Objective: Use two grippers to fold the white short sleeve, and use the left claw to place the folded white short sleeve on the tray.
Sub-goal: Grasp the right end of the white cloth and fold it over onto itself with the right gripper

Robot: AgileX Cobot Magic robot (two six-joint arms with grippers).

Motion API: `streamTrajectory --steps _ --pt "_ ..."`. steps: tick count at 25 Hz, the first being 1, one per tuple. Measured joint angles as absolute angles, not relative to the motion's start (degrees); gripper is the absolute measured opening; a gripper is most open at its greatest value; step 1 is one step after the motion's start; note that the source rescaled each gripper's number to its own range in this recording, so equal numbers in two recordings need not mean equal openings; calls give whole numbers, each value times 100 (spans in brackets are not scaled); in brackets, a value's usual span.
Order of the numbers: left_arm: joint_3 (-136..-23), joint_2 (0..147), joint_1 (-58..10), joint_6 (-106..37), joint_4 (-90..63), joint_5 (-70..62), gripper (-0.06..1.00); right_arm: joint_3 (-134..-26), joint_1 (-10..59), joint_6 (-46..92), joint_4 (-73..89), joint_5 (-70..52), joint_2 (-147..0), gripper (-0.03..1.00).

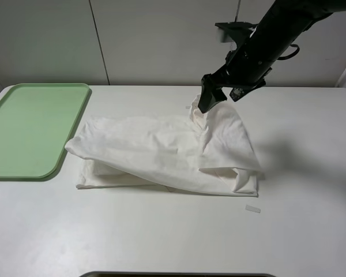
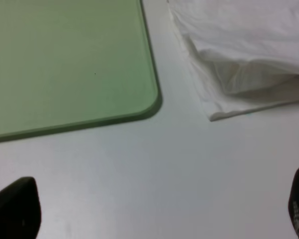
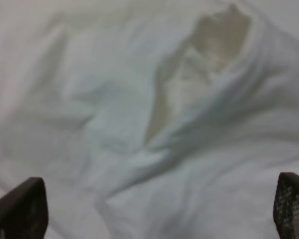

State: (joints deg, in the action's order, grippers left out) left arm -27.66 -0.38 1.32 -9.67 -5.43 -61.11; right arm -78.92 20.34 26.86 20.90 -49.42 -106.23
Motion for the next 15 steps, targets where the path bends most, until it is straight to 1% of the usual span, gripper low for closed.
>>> streamTrajectory --steps 5,9,12,15 --pt "-2766 -38 132 -967 -543 -6111 100 -7910 1886 2395 1552 -4737 -10725 98" --pt "-2766 -38 132 -967 -538 -6111 100 -7910 1820 2434 1609 -4091 -11416 98" --pt "-2766 -38 132 -967 -538 -6111 100 -7910 1956 2434 1739 -3912 -11711 98" --pt "-2766 -38 132 -967 -538 -6111 100 -7910 2277 2469 1790 -3688 -11820 98"
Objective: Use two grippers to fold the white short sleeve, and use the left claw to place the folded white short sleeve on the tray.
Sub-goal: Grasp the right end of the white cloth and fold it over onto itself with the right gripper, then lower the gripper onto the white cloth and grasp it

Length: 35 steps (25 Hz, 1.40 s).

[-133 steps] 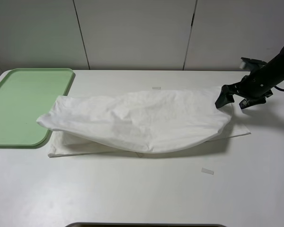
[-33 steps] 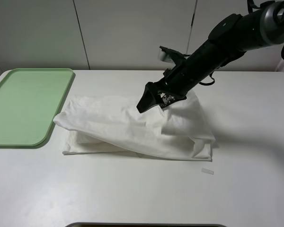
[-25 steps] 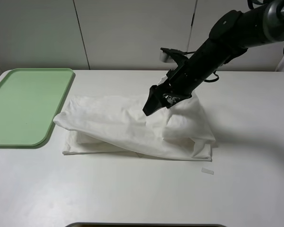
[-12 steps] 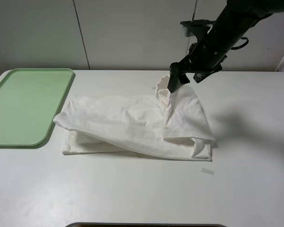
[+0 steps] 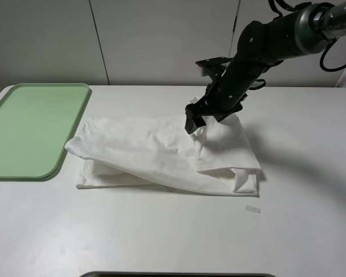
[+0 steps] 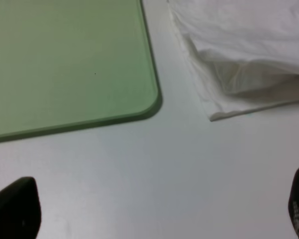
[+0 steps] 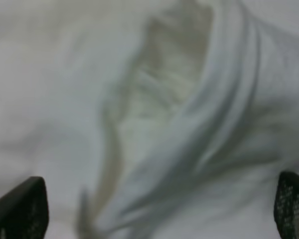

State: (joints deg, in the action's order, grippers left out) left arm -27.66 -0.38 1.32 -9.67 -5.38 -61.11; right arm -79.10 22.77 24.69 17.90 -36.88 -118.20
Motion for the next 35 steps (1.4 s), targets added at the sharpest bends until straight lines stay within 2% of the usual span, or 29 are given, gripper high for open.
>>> streamTrajectory --steps 12,20,30,33,35 --pt "-2766 -38 132 -967 -538 -6111 100 -7948 2997 2870 1981 -2935 -12110 98" --pt "-2766 -38 132 -967 -534 -6111 100 -7948 3083 2872 2031 -2835 -12180 98" --pt "-2766 -38 132 -967 -534 -6111 100 -7948 3083 2223 1014 -3625 -11078 98" --pt "-2766 -38 132 -967 -527 -6111 100 -7954 3055 1654 379 -4209 -10375 98" --pt "-2766 -38 132 -967 -528 -6111 100 -7954 2914 1337 -56 -5250 -9434 98"
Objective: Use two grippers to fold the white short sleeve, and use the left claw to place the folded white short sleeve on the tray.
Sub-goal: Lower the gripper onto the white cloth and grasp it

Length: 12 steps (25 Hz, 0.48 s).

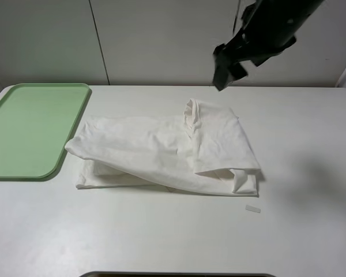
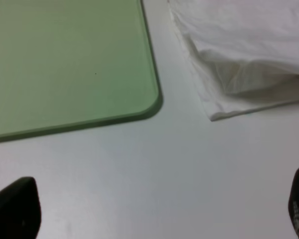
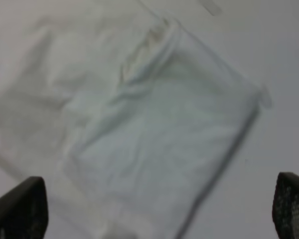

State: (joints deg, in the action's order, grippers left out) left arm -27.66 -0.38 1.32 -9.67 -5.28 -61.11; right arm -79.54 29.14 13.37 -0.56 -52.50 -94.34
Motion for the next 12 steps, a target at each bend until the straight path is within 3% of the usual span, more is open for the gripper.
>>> streamTrajectory --steps 12 --pt "-2766 -38 132 -967 -528 -6111 100 -7954 2816 267 -889 -6794 -7228 98"
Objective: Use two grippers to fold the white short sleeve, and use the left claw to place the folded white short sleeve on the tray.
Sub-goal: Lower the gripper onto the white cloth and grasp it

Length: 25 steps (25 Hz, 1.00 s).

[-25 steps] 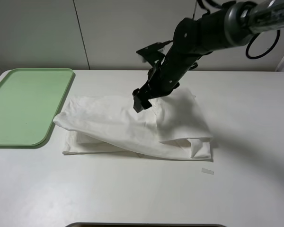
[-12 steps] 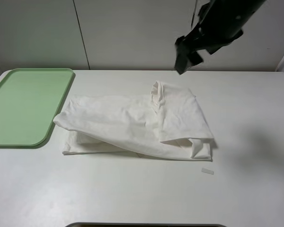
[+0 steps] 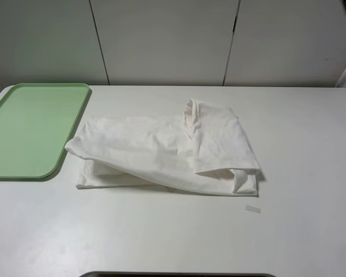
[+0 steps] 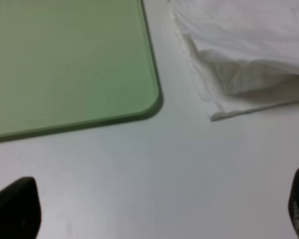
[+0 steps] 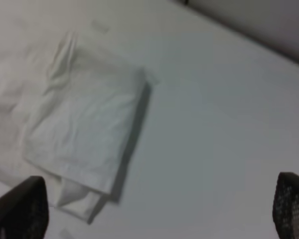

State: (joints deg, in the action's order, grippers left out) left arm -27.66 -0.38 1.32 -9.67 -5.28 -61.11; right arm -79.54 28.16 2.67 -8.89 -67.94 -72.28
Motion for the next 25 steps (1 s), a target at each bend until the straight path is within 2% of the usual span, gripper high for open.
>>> streamTrajectory --steps 2,4,16,21,25 --pt "-2766 -38 132 -967 -528 -6111 100 -7842 2816 0 -1323 -6918 -6070 98" --pt "-2766 -38 132 -967 -528 -6111 100 -7670 2816 -62 -1377 -6920 -5513 99" --pt "-2766 -38 132 -967 -521 -6105 100 -6373 2816 -90 -1278 -6961 -2976 100" --pt "-2766 -38 132 -967 -521 -6105 100 -6002 2816 -77 -1231 -6968 -2394 100" --pt "-2766 -38 132 -967 -521 -6105 100 -5236 2816 306 -931 -7001 -1223 100"
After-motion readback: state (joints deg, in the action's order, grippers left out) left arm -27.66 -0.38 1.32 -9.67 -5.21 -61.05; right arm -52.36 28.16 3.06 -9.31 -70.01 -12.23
